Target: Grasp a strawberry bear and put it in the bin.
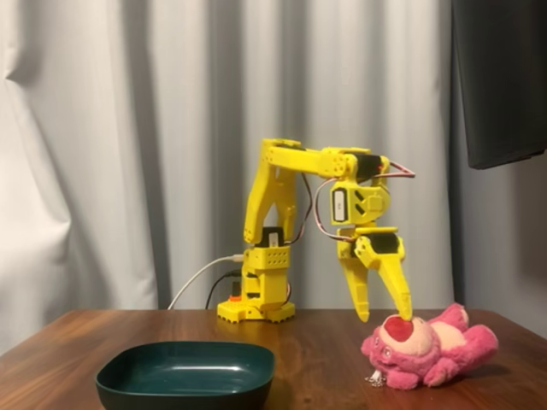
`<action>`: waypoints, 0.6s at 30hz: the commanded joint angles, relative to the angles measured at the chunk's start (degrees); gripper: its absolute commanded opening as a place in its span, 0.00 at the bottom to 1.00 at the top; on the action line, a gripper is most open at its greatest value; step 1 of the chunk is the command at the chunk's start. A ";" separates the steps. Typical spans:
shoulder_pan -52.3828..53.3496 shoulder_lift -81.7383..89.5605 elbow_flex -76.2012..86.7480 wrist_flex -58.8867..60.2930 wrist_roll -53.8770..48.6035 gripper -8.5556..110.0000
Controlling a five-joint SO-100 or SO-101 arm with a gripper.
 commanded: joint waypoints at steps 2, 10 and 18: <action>2.11 -3.69 -8.09 1.14 1.85 0.39; 4.48 -4.39 -8.88 1.49 2.64 0.39; 4.22 -4.39 -7.03 1.93 2.81 0.39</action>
